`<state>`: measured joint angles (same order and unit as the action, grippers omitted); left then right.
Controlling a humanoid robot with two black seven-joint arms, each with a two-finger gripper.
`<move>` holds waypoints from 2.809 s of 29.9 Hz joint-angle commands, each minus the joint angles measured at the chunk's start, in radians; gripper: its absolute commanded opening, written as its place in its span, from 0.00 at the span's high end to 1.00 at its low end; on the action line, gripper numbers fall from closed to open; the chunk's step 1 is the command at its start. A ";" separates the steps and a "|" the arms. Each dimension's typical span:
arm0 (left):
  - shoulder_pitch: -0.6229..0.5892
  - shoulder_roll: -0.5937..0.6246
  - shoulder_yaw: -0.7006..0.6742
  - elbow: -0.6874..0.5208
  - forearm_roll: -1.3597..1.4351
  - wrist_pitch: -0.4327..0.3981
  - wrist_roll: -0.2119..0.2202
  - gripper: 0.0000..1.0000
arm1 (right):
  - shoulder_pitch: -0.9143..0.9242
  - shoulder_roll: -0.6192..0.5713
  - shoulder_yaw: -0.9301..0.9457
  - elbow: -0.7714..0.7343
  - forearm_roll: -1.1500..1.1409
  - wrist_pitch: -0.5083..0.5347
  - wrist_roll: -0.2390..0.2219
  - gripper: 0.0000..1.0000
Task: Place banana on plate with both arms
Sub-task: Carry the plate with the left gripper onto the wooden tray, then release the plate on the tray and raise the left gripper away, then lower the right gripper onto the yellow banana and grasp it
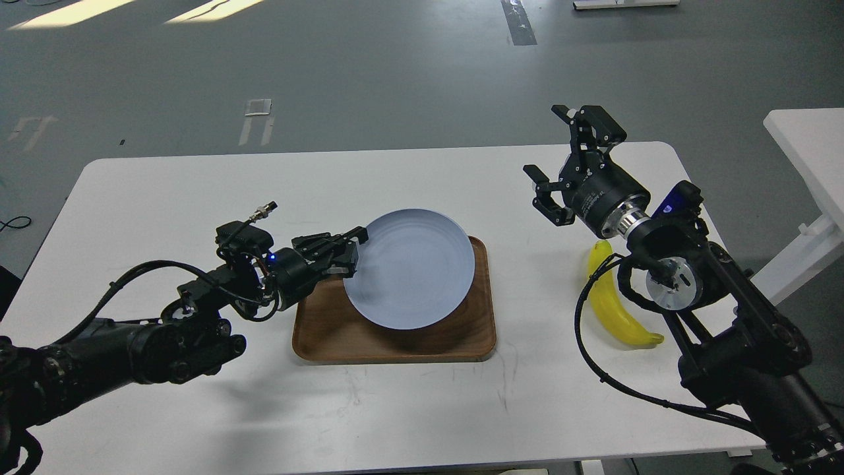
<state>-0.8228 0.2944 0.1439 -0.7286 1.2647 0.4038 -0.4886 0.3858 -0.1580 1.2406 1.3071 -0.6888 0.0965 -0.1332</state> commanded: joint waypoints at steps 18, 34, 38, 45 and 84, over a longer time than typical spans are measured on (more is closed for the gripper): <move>0.019 -0.037 0.014 0.003 -0.086 0.001 0.000 0.02 | -0.002 0.000 0.002 -0.002 0.000 0.000 0.000 0.00; -0.076 0.130 -0.343 -0.115 -0.747 -0.354 0.000 0.02 | 0.037 -0.414 -0.210 0.075 -0.231 0.008 0.021 0.02; -0.065 0.201 -0.527 -0.114 -0.942 -0.593 0.083 0.02 | 0.044 -0.581 -0.337 0.130 -0.614 0.009 0.021 0.02; -0.041 0.233 -0.598 -0.114 -1.104 -0.701 0.232 0.02 | 0.039 -0.723 -0.513 0.175 -0.975 0.097 0.032 0.02; 0.004 0.304 -0.590 -0.147 -1.090 -0.694 0.229 0.02 | -0.015 -0.557 -0.619 0.081 -1.101 0.166 -0.002 1.00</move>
<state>-0.8192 0.5982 -0.4485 -0.8760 0.1747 -0.2884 -0.2593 0.3723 -0.7163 0.6159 1.3886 -1.7929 0.2586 -0.1233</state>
